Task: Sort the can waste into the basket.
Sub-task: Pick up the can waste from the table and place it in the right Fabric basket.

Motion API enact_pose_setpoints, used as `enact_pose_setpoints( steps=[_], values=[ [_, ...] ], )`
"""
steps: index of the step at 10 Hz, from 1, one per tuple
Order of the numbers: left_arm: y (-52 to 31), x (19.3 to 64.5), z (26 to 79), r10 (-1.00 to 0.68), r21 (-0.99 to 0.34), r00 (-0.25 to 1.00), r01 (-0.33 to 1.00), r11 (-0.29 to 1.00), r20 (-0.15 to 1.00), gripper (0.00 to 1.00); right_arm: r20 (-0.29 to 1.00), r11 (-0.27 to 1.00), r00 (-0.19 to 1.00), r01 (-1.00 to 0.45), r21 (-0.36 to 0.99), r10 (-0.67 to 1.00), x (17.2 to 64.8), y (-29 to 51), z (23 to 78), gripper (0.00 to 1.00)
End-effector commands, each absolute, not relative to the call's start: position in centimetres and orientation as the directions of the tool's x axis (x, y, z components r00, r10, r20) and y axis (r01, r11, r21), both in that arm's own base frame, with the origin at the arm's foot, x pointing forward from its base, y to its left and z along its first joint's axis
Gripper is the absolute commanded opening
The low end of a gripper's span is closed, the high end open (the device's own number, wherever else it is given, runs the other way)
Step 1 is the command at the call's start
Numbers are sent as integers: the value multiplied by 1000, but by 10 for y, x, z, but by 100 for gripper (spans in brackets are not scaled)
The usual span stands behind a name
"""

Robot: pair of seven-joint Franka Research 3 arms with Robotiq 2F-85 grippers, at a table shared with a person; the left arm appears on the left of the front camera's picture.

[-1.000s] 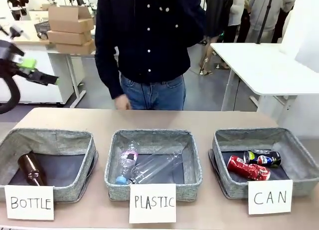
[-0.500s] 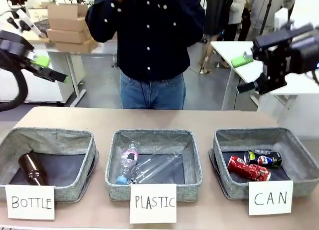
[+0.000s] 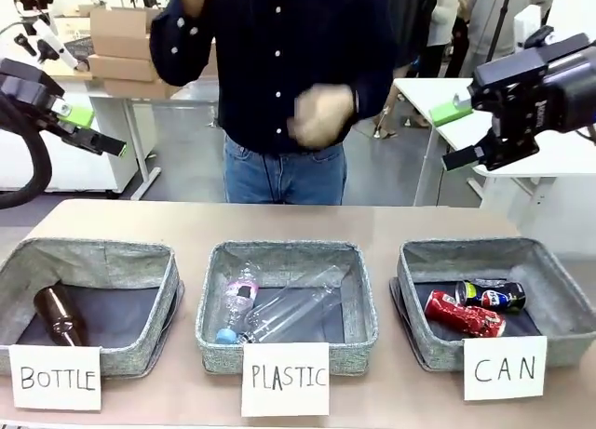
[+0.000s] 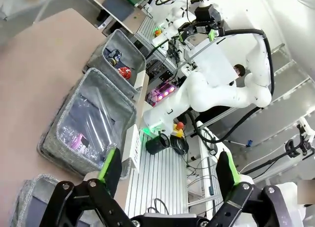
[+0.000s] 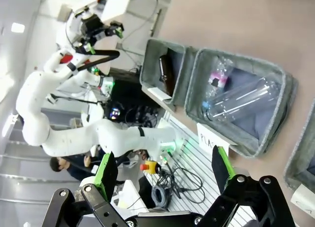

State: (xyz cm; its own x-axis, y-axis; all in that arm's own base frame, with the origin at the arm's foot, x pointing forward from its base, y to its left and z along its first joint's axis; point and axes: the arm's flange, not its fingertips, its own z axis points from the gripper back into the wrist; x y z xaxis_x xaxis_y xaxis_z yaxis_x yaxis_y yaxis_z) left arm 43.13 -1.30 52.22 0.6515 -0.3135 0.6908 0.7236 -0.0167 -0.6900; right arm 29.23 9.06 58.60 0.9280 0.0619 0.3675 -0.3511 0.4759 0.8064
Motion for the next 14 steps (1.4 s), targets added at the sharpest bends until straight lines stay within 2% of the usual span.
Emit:
enact_pose_setpoints(
  steps=[1,14],
  values=[
    [-11,428,525,-324,-694,655,720,-8,683,100,367,485,929,-345,804,52,295,88,582,100],
    [-11,428,525,-324,-694,655,720,-8,683,100,367,485,929,-345,804,52,295,88,582,100]
  ],
)
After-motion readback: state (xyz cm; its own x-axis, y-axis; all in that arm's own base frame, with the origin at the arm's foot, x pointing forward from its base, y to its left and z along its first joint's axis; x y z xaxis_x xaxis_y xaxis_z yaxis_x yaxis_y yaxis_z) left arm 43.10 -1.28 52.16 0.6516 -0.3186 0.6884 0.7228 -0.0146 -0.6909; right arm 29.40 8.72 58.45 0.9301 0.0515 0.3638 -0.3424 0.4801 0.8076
